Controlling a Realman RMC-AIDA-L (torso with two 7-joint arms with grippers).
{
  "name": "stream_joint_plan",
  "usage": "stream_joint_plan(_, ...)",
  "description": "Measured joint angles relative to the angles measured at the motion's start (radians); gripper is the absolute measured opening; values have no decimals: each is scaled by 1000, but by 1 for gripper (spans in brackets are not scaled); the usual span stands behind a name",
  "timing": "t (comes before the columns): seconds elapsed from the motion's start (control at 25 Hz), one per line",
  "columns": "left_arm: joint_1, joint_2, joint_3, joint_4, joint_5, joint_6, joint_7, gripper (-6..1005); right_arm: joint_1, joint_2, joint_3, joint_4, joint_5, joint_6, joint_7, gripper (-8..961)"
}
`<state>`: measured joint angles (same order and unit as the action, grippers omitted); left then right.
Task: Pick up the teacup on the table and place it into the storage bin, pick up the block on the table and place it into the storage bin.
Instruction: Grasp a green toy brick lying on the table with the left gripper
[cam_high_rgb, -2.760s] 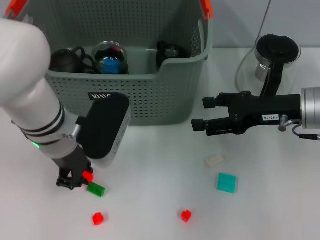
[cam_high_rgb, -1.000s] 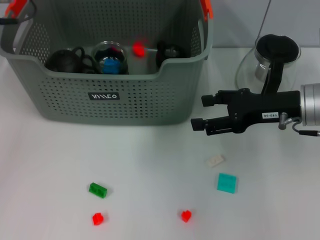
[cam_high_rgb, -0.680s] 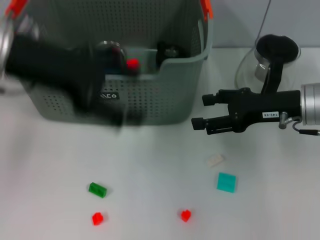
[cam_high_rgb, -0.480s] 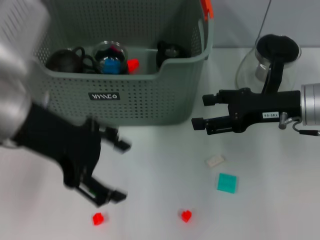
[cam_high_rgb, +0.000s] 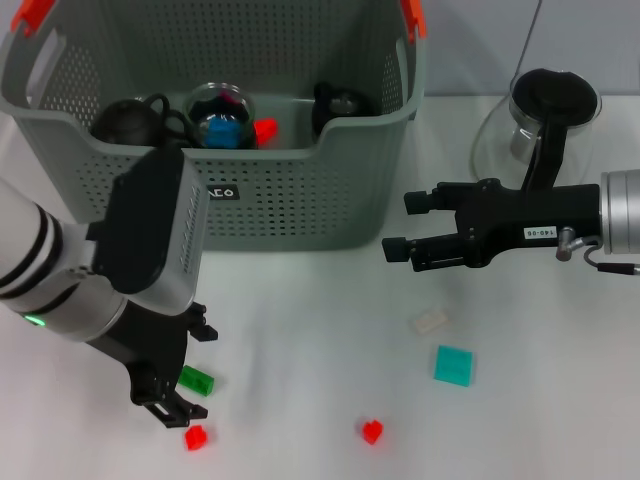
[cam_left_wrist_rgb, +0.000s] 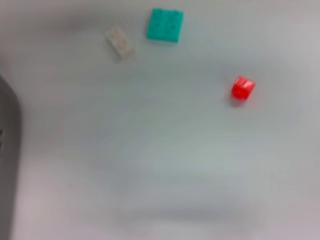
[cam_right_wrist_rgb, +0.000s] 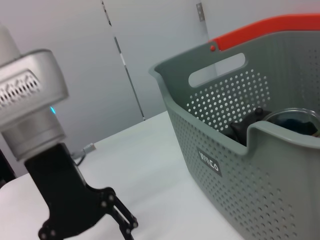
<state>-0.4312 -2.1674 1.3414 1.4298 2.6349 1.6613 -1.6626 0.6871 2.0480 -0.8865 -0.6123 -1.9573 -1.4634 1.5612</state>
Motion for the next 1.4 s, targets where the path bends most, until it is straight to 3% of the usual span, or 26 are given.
stream_joint_plan(0.48, -63, 1, -1, -166, 85, -119, 7, 761, -9, 1, 5, 2, 2, 0, 0, 914)
stream_joint_plan(0.76, -78, 0, -6, -189, 80, -117, -5, 751, -12, 2, 5, -1, 3, -1, 4, 912)
stream_joint_plan(0.96, -99, 2, -7, -231, 89, -114, -24, 675, -12, 1, 5, -3, 3, -2, 5, 912)
stream_joint_plan(1.4, -95, -3, -7, -238, 78, -121, -27, 229, -16, 1, 5, -6, 2, -6, 3, 911)
